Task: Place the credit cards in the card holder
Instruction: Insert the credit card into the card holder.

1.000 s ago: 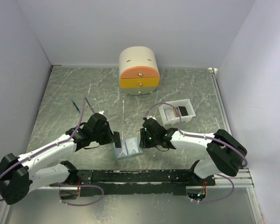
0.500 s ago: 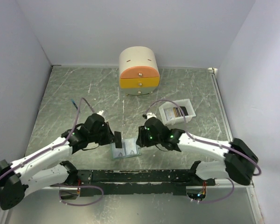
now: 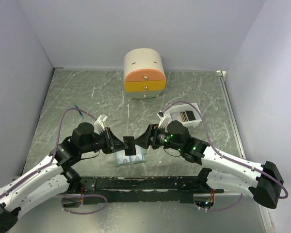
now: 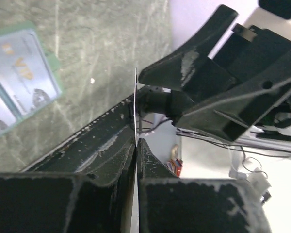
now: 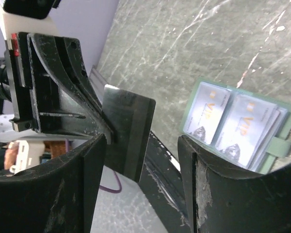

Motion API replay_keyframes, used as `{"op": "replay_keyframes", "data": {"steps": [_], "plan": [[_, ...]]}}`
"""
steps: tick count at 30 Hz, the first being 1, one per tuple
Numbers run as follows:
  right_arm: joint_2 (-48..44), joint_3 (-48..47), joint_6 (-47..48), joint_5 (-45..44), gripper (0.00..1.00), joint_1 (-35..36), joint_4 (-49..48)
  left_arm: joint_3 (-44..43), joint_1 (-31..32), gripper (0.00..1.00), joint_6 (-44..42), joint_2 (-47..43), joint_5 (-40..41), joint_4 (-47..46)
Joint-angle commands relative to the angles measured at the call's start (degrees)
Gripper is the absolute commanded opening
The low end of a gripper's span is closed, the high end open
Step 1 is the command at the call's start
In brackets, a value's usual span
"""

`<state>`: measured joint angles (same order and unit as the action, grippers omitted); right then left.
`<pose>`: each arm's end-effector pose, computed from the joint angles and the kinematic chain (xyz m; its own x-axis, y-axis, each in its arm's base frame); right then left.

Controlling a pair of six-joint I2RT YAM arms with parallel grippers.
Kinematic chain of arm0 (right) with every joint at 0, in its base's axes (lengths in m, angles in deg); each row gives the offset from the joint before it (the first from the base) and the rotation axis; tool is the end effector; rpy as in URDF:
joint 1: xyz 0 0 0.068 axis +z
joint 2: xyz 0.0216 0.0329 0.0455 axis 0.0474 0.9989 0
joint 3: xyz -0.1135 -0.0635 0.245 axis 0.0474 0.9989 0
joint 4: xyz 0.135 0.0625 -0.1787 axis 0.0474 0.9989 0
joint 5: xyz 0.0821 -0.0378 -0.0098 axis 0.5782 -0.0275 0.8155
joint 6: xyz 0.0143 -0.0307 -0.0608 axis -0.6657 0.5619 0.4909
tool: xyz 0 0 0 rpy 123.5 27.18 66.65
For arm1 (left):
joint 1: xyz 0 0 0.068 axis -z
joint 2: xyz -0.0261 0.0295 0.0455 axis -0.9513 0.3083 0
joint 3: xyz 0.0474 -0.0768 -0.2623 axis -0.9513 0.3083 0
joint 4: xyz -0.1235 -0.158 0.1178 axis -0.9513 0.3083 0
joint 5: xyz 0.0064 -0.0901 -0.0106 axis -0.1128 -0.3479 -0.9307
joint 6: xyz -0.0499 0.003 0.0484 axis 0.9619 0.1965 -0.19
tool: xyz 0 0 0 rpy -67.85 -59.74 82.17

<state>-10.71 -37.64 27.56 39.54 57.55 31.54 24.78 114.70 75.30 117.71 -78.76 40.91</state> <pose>0.1152 0.1765 0.2721 -0.8039 0.2046 -0.5584 -0.4067 0.4960 0.7672 0.0984 -0.1169 0.2550 -0.9156 -0.3185 -0.2455 0.0780 0.4583 -0.8854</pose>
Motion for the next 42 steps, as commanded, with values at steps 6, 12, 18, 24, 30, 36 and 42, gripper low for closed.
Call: {"op": "replay_keyframes", "data": {"steps": [6, 12, 18, 24, 30, 36, 42], "plan": [[0.50, 2.11, -7.93, 6.80, 0.56, 0.19, -8.66, 2.39, 0.29, 0.19, 9.25, -1.49, -9.27, -10.84], [2.07, 3.54, -9.96, 9.69, 0.24, 0.19, -12.78, 4.51, 0.29, 0.19, 11.67, -1.67, -9.97, -14.64], [2.03, 5.00, -11.89, 9.91, 0.03, 0.11, -15.14, 4.67, 0.28, 0.14, 11.02, -1.47, -9.66, -13.85], [2.60, 7.80, -15.91, 10.67, 0.00, 0.11, -21.01, 3.52, 0.28, 0.24, 9.25, -2.25, -8.12, -11.43], [4.93, 8.69, -16.57, 11.06, 0.11, 0.11, -23.02, 6.44, 0.29, 0.07, 9.60, -7.74, -4.01, -14.28], [2.79, 4.16, -6.47, -1.35, 0.45, 0.10, -3.10, 7.14, 0.28, 0.07, 2.91, -7.06, 0.31, -5.80], [7.38, 1.55, 2.12, -10.66, 0.48, -0.04, 6.91, 8.90, -0.12, 0.07, -4.49, 3.47, -1.19, -7.09]]}}
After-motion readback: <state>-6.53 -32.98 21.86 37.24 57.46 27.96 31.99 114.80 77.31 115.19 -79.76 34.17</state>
